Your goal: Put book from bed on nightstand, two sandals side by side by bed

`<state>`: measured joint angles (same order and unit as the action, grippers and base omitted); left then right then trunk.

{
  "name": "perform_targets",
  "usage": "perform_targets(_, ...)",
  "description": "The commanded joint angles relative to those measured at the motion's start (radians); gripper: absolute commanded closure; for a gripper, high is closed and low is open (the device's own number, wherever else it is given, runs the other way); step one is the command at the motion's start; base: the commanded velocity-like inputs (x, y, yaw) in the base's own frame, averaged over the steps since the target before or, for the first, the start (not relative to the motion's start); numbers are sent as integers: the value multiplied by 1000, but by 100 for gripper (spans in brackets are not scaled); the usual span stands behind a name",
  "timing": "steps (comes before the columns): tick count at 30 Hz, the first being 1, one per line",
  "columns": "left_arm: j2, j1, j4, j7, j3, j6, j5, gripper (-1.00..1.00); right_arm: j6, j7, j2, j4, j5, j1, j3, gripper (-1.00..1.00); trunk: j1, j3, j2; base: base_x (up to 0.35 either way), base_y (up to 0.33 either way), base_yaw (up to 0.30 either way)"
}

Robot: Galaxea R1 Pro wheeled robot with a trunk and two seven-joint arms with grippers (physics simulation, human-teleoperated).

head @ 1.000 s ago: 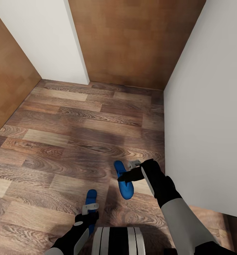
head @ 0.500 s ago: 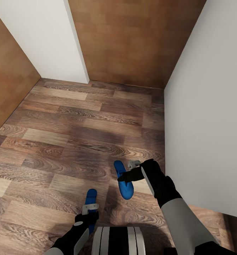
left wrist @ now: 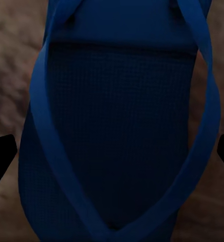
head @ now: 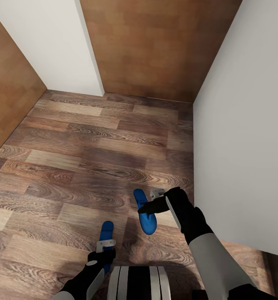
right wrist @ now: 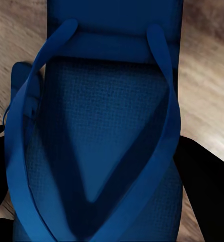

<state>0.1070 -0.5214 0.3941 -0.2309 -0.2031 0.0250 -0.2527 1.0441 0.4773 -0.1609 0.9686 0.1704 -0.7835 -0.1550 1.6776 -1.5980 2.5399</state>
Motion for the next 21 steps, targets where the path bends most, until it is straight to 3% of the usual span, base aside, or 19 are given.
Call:
perform_targets(1,-1,0,2,-8,-9,3,-10,-100,3,7,0,1,9,0,0,100,0,-1,0,0,0,0)
perform_targets(2,-1,0,2,-8,-9,3,-10,100,3,7,0,1,9,0,0,100,0,-1,0,0,0,0)
perform_targets(18,-1,0,2,-10,-9,3,-10,100,3,7,0,2,10,0,1,100,0,-1,0,0,0,0)
perform_targets(21,-1,0,2,-9,-9,3,-9,100,3,7,0,2,10,0,1,100,-2,11,0,0,0,0)
